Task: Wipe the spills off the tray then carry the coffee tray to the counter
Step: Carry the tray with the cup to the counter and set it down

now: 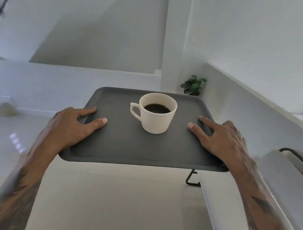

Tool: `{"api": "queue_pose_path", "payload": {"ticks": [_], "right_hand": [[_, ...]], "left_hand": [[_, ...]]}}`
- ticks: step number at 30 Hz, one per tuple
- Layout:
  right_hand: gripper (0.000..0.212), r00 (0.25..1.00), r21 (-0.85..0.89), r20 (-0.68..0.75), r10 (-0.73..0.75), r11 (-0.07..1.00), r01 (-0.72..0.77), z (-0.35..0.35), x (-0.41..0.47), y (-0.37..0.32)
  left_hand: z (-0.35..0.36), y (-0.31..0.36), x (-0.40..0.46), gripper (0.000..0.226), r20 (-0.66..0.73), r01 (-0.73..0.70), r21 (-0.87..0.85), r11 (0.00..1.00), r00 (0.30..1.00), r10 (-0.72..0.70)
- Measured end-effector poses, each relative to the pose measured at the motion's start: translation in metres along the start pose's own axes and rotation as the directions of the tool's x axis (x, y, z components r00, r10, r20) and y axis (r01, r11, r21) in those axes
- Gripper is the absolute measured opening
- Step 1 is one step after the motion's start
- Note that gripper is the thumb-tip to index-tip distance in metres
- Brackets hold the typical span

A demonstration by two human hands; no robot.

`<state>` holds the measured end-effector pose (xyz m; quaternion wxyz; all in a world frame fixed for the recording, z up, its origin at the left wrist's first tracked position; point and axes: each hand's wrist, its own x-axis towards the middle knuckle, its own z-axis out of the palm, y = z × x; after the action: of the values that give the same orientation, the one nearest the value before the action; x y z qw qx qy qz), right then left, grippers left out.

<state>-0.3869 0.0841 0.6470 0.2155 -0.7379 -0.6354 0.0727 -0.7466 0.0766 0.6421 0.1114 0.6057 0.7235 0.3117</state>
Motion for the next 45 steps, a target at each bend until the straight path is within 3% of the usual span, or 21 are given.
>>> {"api": "queue_pose_path", "payload": {"ticks": [7,14,24,33,39,45], "right_hand": [[0.074,0.958,0.054,0.116,-0.264,0.964,0.259,0.087,0.038,-0.176],[0.076,0.833,0.085,0.186,-0.521,0.853,0.514,0.174,0.065,-0.347],[0.072,0.535,0.218,0.245,-0.809,0.584,0.782,0.294,0.087,-0.604],[0.073,0.236,0.347,0.259,-0.937,0.319,0.882,0.398,0.061,-0.841],[0.081,0.16,0.409,0.228,-0.96,0.244,0.88,0.478,0.028,-0.99],[0.075,0.165,0.407,0.255,-0.953,0.26,0.876,0.534,0.007,-1.136]], "left_hand": [[-0.105,-0.134,0.014,0.065,-0.182,0.222,0.026,0.975,0.96,-0.214],[-0.18,-0.25,0.003,0.067,-0.338,0.469,0.02,0.883,0.834,-0.436],[-0.274,-0.387,0.023,0.065,-0.545,0.729,-0.05,0.683,0.553,-0.63],[-0.363,-0.518,0.044,0.066,-0.656,0.858,-0.135,0.496,0.298,-0.693],[-0.44,-0.633,0.066,0.067,-0.699,0.884,-0.113,0.453,0.253,-0.669],[-0.526,-0.749,0.114,0.069,-0.713,0.891,-0.09,0.446,0.255,-0.653]]}}
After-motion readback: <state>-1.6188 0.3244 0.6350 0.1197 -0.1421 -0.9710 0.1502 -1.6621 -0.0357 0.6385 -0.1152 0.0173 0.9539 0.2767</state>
